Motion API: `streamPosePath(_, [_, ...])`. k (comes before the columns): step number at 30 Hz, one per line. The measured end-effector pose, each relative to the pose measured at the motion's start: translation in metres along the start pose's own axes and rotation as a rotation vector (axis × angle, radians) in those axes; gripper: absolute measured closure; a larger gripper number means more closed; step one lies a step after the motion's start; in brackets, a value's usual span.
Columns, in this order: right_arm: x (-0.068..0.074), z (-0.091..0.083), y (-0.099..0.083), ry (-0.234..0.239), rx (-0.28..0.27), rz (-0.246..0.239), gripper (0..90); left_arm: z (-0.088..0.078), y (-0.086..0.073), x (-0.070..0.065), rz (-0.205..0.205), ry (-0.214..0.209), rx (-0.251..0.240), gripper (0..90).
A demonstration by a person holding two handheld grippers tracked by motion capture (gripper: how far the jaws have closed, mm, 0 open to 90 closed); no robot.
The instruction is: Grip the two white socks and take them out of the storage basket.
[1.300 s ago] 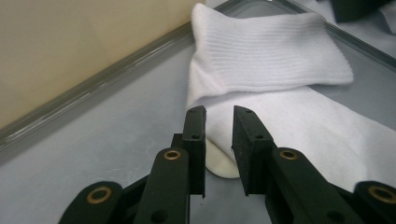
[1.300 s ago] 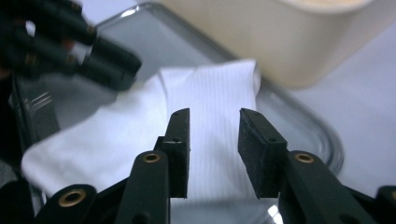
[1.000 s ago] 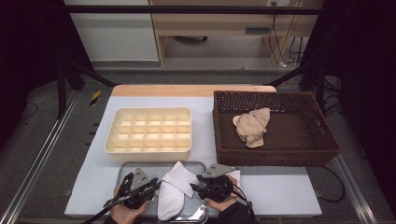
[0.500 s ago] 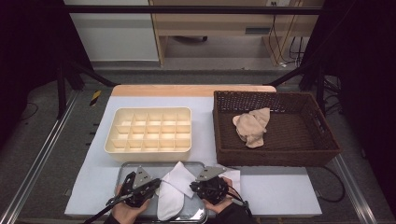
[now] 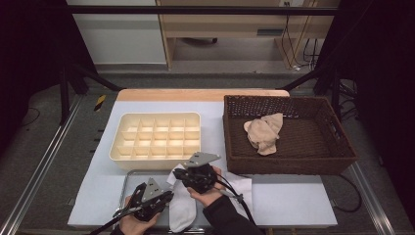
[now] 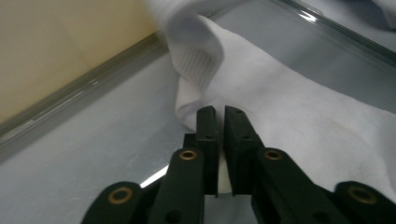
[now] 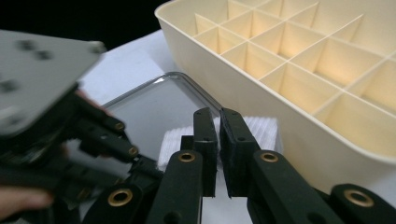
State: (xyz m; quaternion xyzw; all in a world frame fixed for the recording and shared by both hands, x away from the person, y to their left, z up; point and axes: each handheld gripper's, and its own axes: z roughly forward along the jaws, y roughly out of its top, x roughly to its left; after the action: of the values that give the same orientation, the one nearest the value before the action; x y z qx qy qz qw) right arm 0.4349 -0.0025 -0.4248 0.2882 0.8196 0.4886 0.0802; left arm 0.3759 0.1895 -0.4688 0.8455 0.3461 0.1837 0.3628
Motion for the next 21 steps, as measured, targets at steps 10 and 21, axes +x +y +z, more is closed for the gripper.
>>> streamPosePath(10, [-0.003, 0.041, -0.011, -0.032, 0.099, 0.007, 72.4, -0.013, -0.004, 0.012, -0.058, 0.059, -0.025, 73.2])
streamPosePath(21, [-0.029, -0.003, -0.016, -0.125, 0.083, 0.017, 69.7, -0.013, -0.005, 0.003, -0.072, 0.036, -0.017, 67.8])
